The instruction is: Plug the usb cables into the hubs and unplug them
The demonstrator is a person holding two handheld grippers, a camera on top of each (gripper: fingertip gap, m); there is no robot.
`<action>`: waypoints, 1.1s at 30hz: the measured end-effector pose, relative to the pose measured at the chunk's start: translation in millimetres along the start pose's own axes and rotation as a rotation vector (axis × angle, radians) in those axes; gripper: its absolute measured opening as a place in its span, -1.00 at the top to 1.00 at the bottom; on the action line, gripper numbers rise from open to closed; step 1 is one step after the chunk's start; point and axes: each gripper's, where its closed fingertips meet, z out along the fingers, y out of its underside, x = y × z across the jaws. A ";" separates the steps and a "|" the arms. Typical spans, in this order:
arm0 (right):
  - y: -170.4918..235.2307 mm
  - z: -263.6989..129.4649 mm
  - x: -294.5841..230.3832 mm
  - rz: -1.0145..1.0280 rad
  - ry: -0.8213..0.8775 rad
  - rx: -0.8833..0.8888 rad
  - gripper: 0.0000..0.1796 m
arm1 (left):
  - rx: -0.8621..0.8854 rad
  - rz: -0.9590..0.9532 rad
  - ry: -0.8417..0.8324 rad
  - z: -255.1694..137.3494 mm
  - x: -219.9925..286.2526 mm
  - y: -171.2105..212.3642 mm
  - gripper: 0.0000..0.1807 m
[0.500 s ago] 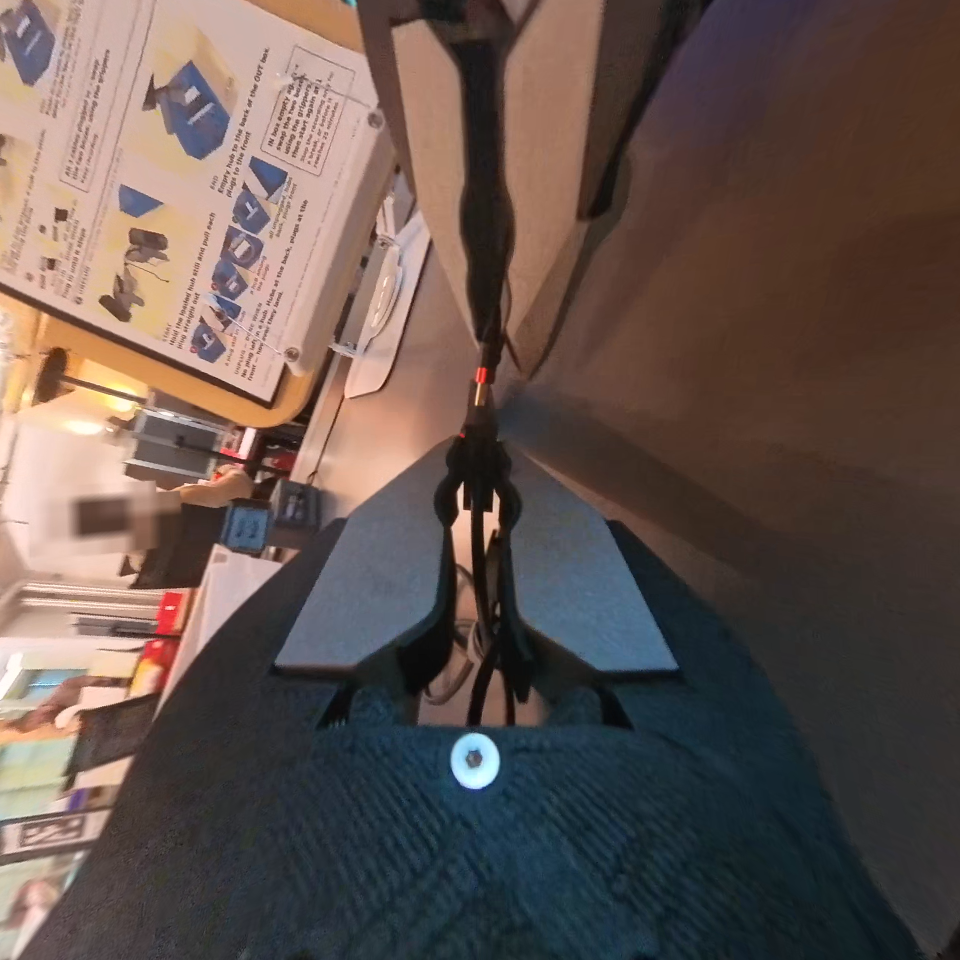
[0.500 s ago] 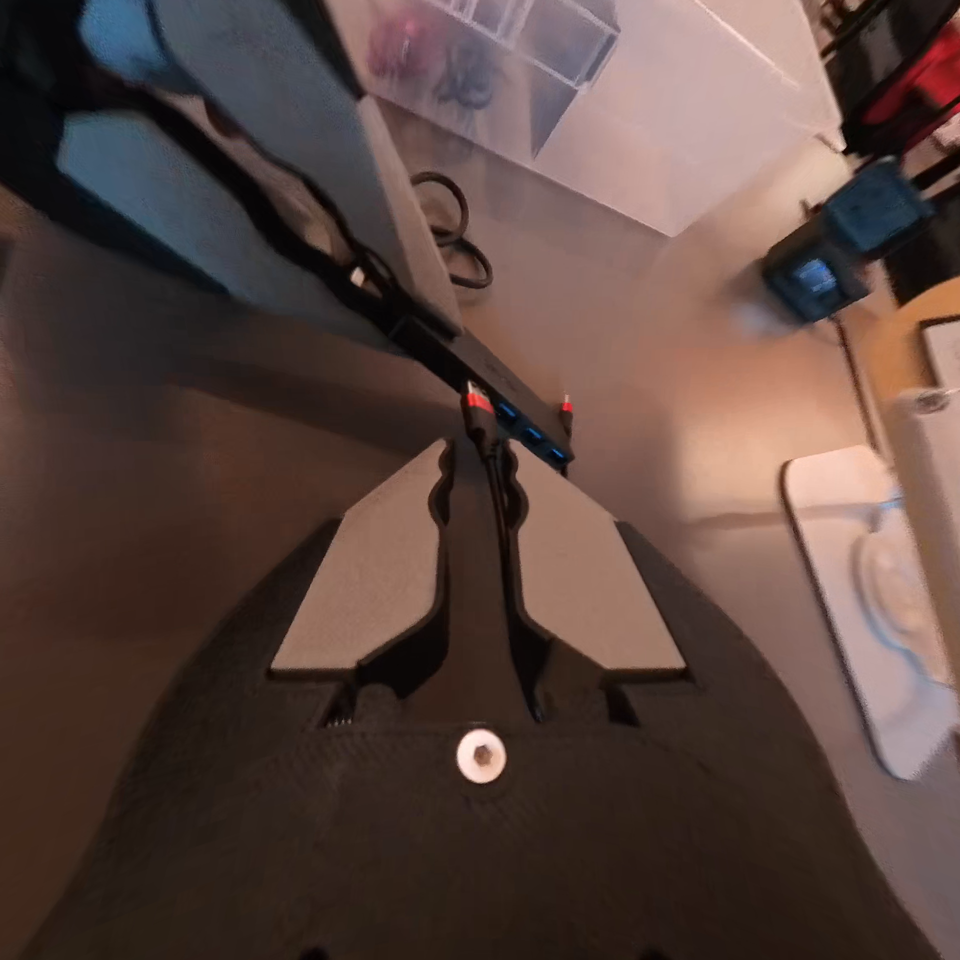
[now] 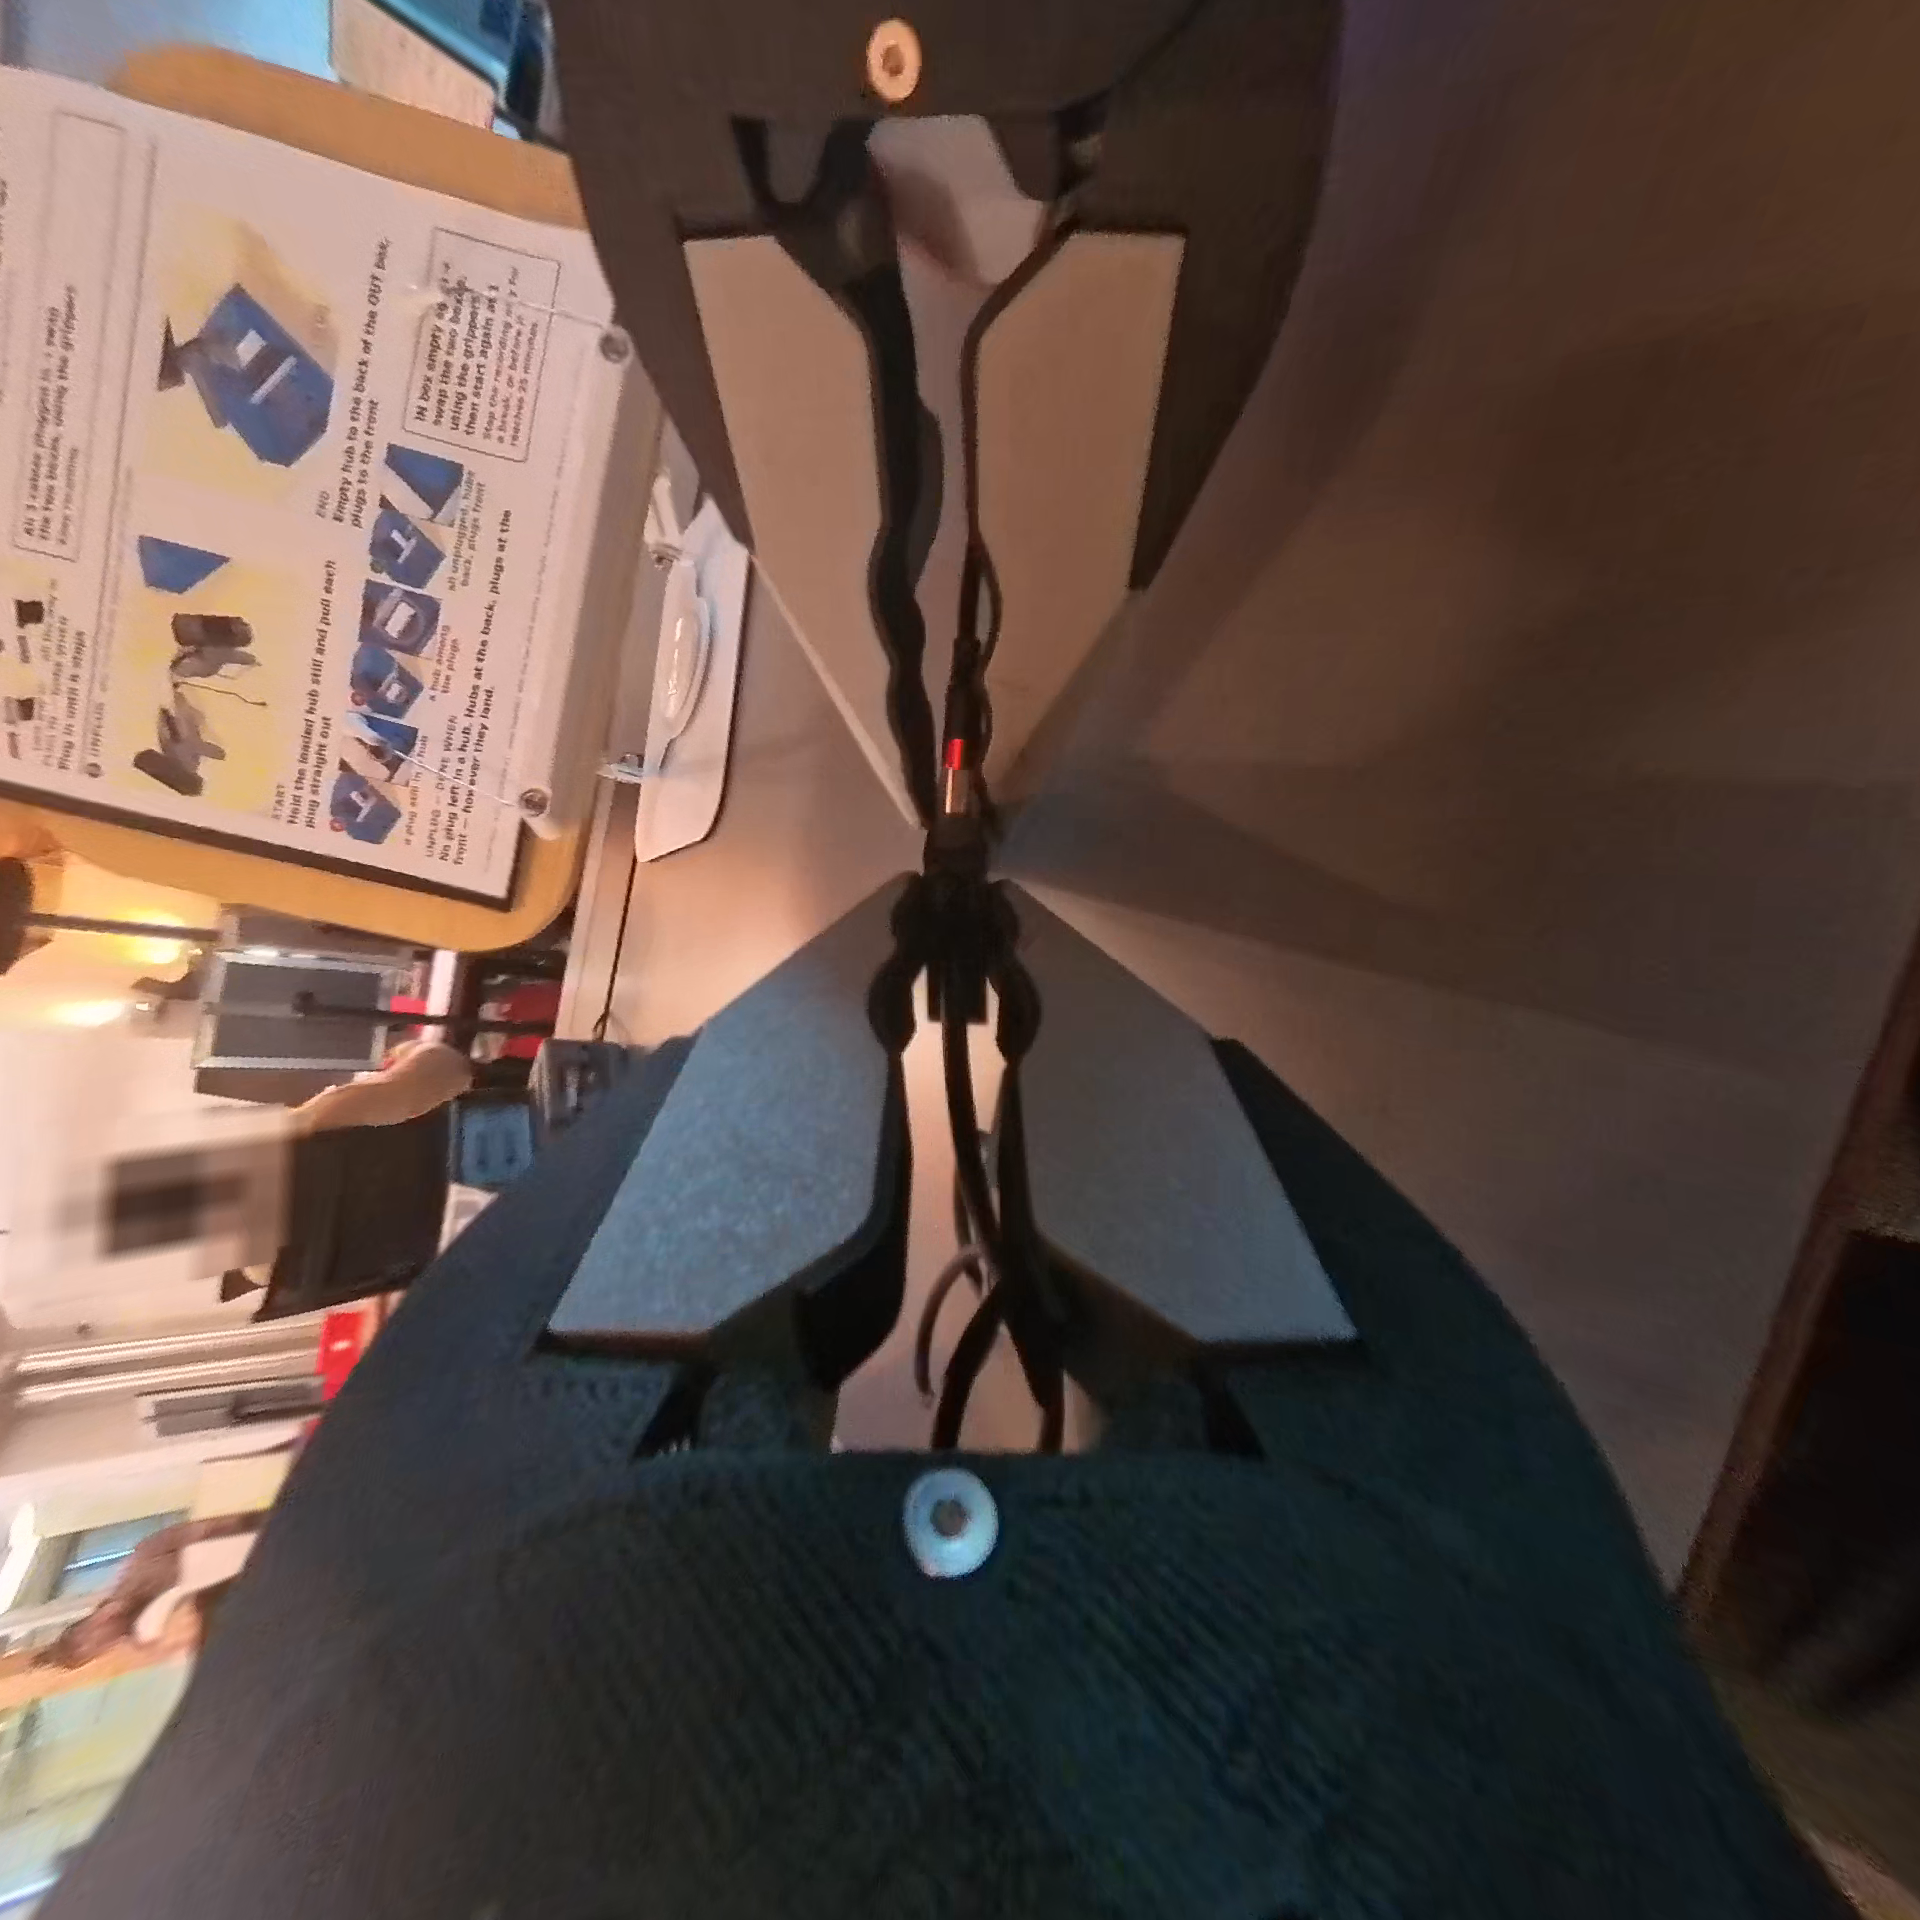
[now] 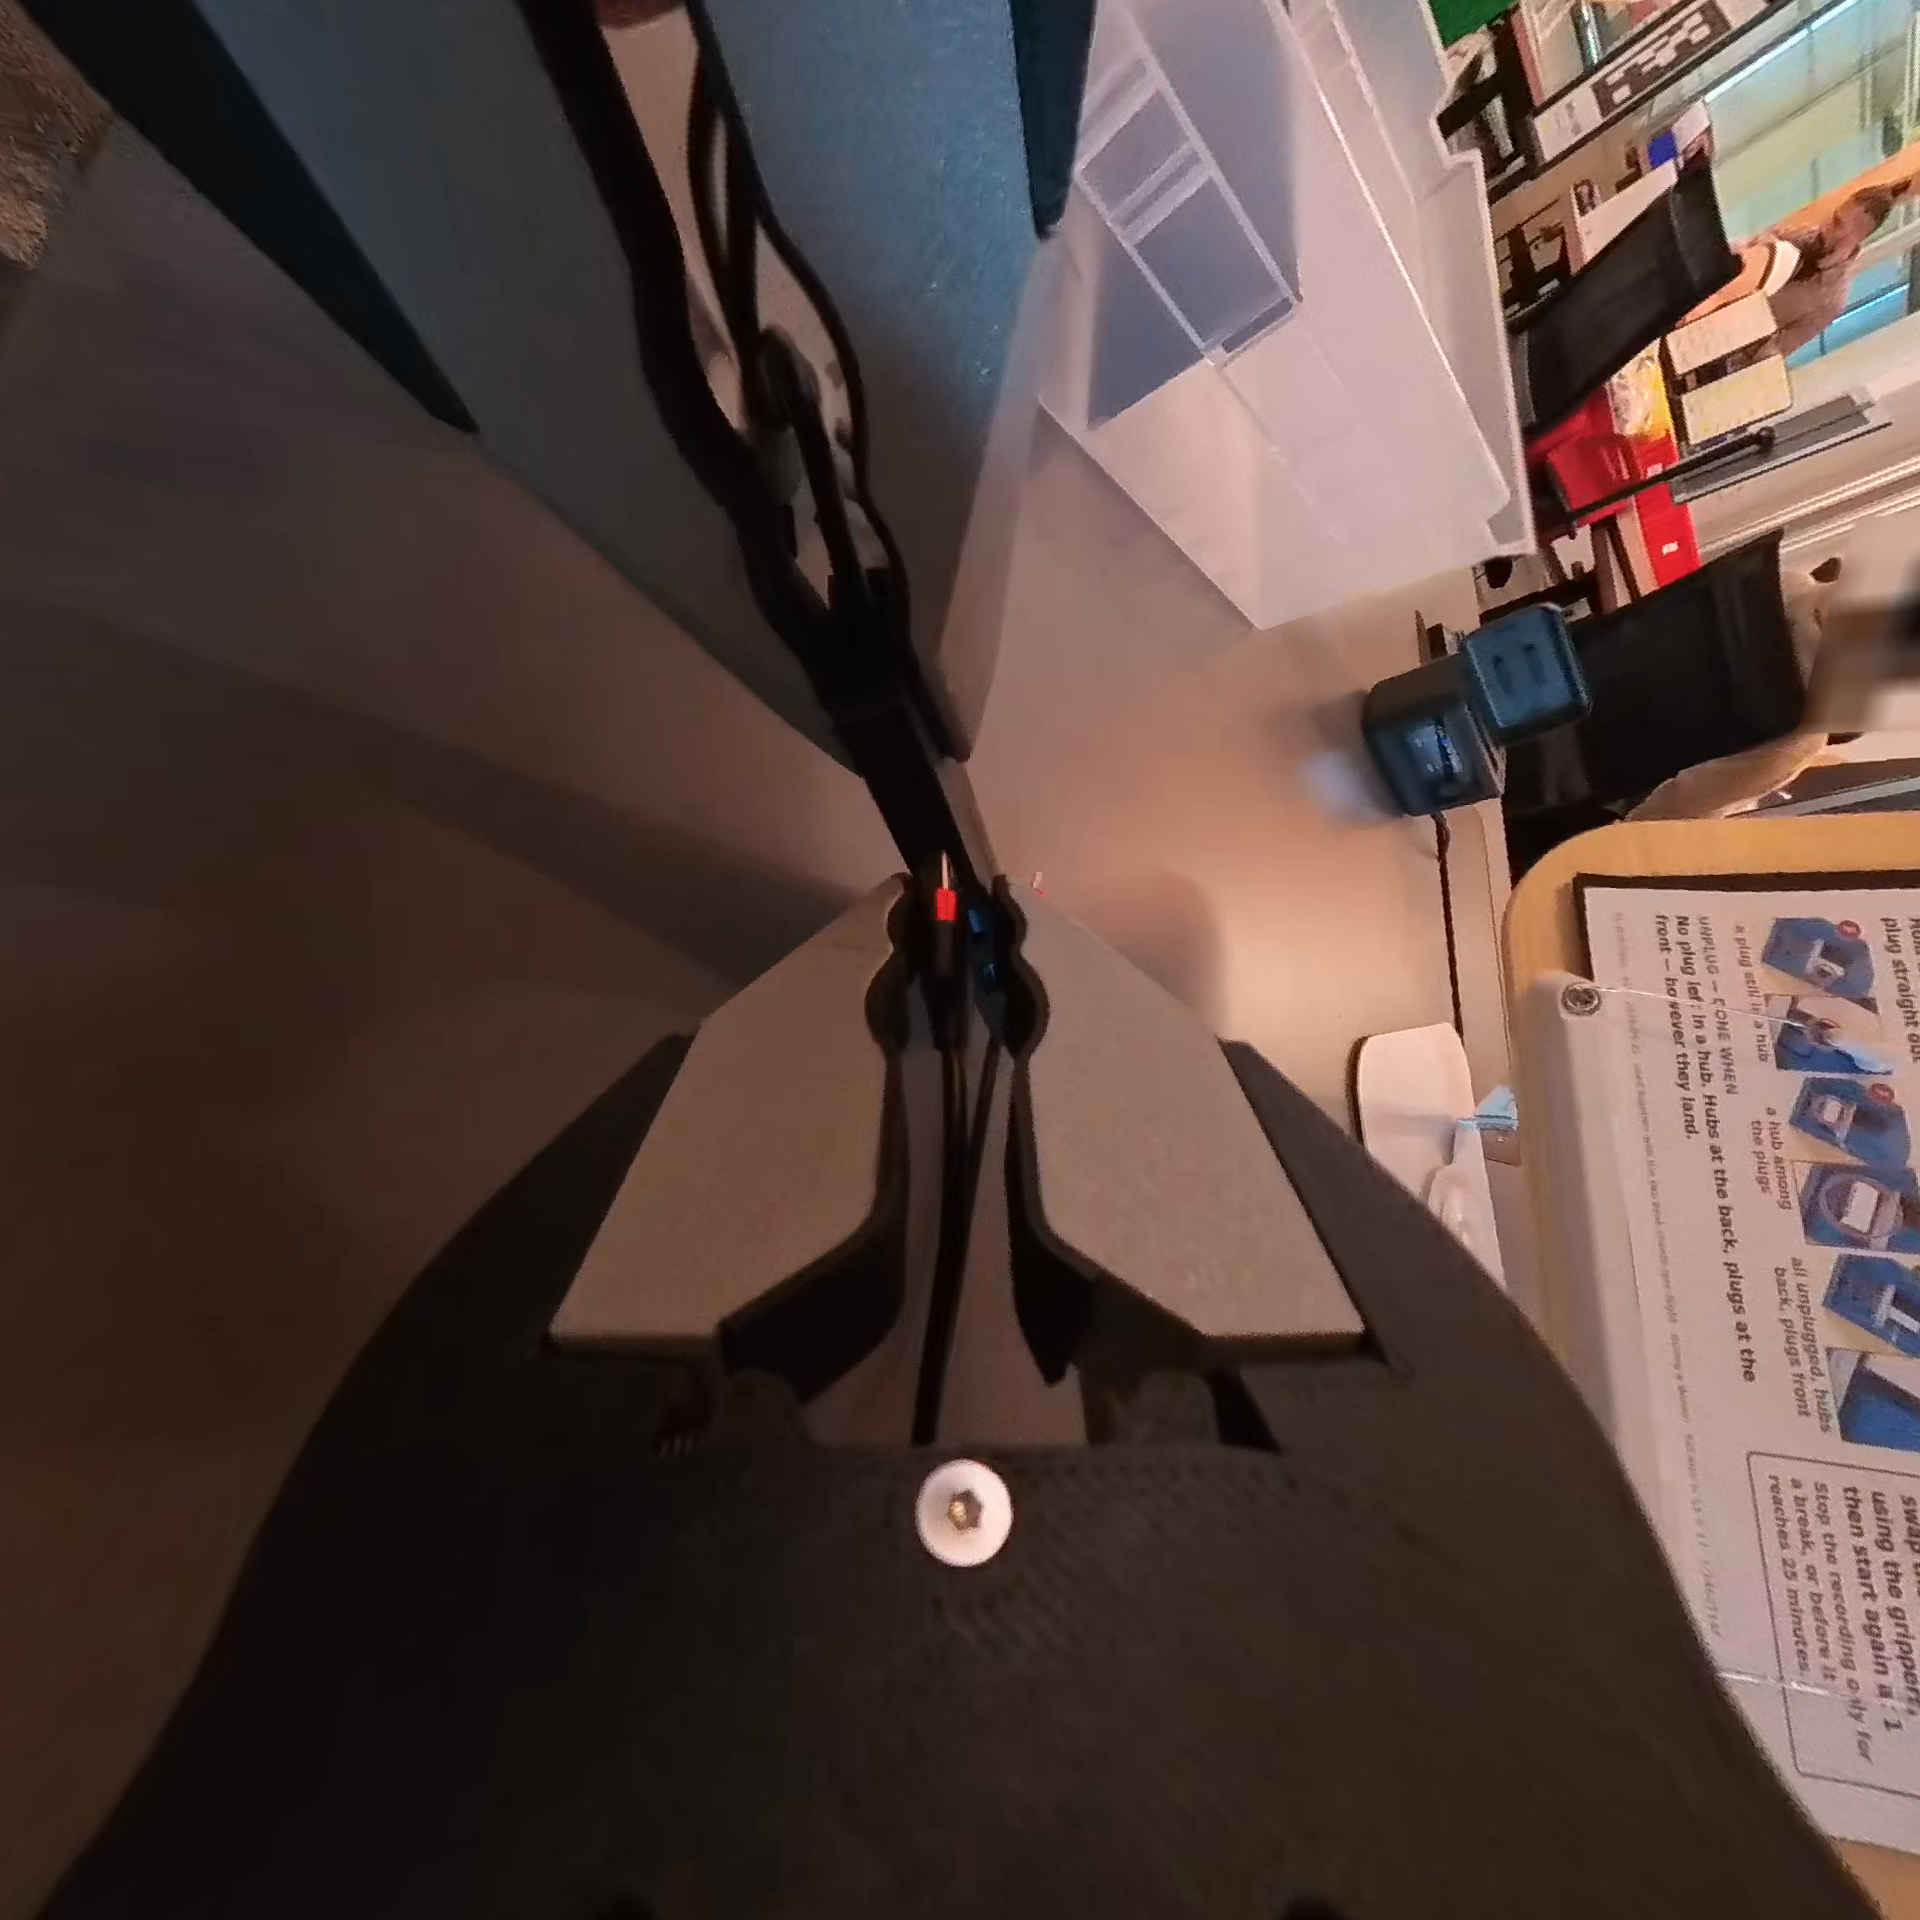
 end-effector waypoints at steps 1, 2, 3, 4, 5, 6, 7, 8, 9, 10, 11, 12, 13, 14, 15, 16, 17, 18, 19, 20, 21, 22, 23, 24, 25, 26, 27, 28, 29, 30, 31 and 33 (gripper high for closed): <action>-1.3 -1.1 0.3 0.008 -0.002 0.004 0.90 | 0.014 -0.025 0.009 -1.2 -1.2 0.1 0.90; -2.9 -2.4 0.4 0.021 -0.010 0.012 0.91 | 0.021 -0.052 0.014 -2.7 -3.0 0.6 0.89; -4.8 -3.5 0.1 0.036 -0.022 0.022 0.91 | 0.031 -0.073 0.020 -4.8 -4.1 0.2 0.89; -6.7 -5.0 -0.6 0.050 -0.038 0.034 0.91 | 0.042 -0.084 0.024 -7.5 -5.0 -0.4 0.88; -8.2 -6.5 -0.9 0.062 -0.049 0.044 0.91 | 0.054 -0.087 0.019 -10.0 -6.9 -0.3 0.87; -9.2 -8.0 -1.3 0.070 -0.058 0.054 0.91 | 0.068 -0.093 0.015 -12.0 -8.3 0.2 0.87; -9.9 -9.3 -1.7 0.078 -0.067 0.064 0.91 | 0.080 -0.104 0.019 -13.2 -8.5 1.2 0.87; -10.2 -10.3 -2.2 0.084 -0.074 0.070 0.92 | 0.083 -0.112 0.026 -13.6 -8.4 3.7 0.86; -10.2 -11.1 -2.7 0.085 -0.080 0.074 0.92 | 0.076 -0.116 0.029 -13.5 -8.8 7.5 0.85; -10.3 -11.7 -3.1 0.084 -0.083 0.076 0.92 | 0.068 -0.122 0.030 -13.3 -9.2 11.2 0.82; -10.2 -12.2 -3.7 0.083 -0.086 0.076 0.92 | 0.066 -0.130 0.040 -13.1 -8.5 13.5 0.77; -10.0 -12.2 -4.3 0.082 -0.090 0.075 0.92 | 0.072 -0.144 0.061 -12.9 -6.0 14.5 0.74; -10.1 -12.5 -4.9 0.081 -0.092 0.076 0.92 | 0.081 -0.161 0.087 -12.6 -2.9 14.8 0.74; -10.6 -12.8 -5.4 0.082 -0.096 0.080 0.92 | 0.086 -0.182 0.108 -11.7 -0.6 16.1 0.74; -10.9 -13.3 -6.0 0.087 -0.101 0.083 0.91 | 0.081 -0.199 0.125 -10.2 1.6 18.7 0.72; -10.6 -13.6 -6.0 0.090 -0.103 0.082 0.91 | 0.067 -0.210 0.138 -8.4 3.3 22.8 0.68; -9.8 -13.7 -5.5 0.089 -0.100 0.079 0.91 | 0.048 -0.221 0.143 -6.3 4.2 27.8 0.61; -9.3 -13.9 -4.9 0.087 -0.096 0.078 0.92 | 0.032 -0.236 0.146 -4.2 4.6 32.2 0.56; -9.6 -14.4 -4.8 0.087 -0.094 0.080 0.92 | 0.026 -0.251 0.150 -2.6 5.4 34.8 0.55; -11.0 -15.3 -4.9 0.087 -0.094 0.088 0.92 | 0.037 -0.265 0.149 -1.1 5.1 34.7 0.56; -13.2 -16.4 -5.1 0.091 -0.097 0.101 0.92 | 0.062 -0.287 0.146 0.0 4.6 31.5 0.60; -16.0 -17.7 -5.3 0.098 -0.102 0.117 0.92 | 0.111 -0.319 0.145 0.4 3.3 24.4 0.71; -18.3 -18.9 -5.4 0.106 -0.109 0.132 0.92 | 0.177 -0.361 0.136 -0.2 0.3 15.0 0.84; -19.4 -19.9 -4.9 0.114 -0.112 0.141 0.92 | 0.239 -0.408 0.136 -1.0 -2.0 6.8 0.84; -19.3 -21.1 -3.7 0.122 -0.113 0.147 0.92 | 0.280 -0.447 0.140 -1.2 -3.6 2.4 0.84; -19.7 -22.5 -2.8 0.131 -0.115 0.159 0.92 | 0.307 -0.467 0.152 -2.4 -4.0 -0.1 0.85; -20.9 -24.2 -2.5 0.141 -0.120 0.174 0.92 | 0.326 -0.477 0.156 -4.5 -5.2 -2.9 0.86; -22.3 -25.7 -2.7 0.150 -0.130 0.187 0.92 | 0.353 -0.488 0.161 -7.7 -6.2 -7.6 0.86; -23.4 -27.0 -3.4 0.158 -0.143 0.199 0.92 | 0.383 -0.505 0.168 -11.1 -7.4 -13.4 0.86; -24.8 -28.2 -4.2 0.166 -0.156 0.212 0.92 | 0.420 -0.520 0.176 -15.0 -9.1 -20.4 0.86; -26.8 -29.6 -4.9 0.174 -0.169 0.228 0.92 | 0.455 -0.531 0.178 -19.1 -11.1 -27.4 0.86; -31.9 -34.5 -5.4 0.198 -0.193 0.270 0.92 | 0.484 -0.494 0.155 -25.4 -14.1 -35.8 0.86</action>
